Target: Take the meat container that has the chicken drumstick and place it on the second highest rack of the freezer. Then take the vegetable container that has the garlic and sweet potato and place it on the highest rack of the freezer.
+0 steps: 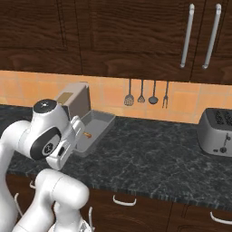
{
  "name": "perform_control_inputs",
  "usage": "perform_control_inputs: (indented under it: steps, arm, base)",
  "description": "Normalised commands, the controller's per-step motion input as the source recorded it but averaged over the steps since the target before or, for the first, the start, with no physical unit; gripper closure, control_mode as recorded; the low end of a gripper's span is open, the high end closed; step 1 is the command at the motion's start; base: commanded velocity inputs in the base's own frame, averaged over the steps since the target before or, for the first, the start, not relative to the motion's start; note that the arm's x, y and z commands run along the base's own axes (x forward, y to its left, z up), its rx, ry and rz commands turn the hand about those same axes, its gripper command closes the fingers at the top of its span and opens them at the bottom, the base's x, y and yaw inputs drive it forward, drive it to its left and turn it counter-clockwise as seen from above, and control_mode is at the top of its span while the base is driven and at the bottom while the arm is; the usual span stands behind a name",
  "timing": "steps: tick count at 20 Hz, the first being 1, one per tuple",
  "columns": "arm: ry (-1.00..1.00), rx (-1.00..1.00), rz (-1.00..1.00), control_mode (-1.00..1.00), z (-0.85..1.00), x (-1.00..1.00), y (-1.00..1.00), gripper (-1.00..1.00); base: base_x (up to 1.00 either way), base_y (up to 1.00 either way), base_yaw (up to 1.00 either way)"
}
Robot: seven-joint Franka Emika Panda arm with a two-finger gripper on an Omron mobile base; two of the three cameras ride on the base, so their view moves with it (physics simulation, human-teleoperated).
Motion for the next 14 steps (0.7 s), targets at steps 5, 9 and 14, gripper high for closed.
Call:
perform_control_inputs:
  steps: [5,9,14]
  arm:
    - [-0.01,0.0,-0.01,1.0,0.0,-0.05,0.0,1.0]
    - [0.0,0.0,0.0,1.0,0.0,0.0,0.0,1.0]
    - [0.0,0.0,0.0,1.0,0.0,0.0,0.0,1.0]
  base:
    - [-0.09,0.05,-0.05]
    - [-0.82,0.14,-0.53]
    - [-0.51,-0.01,-0.76]
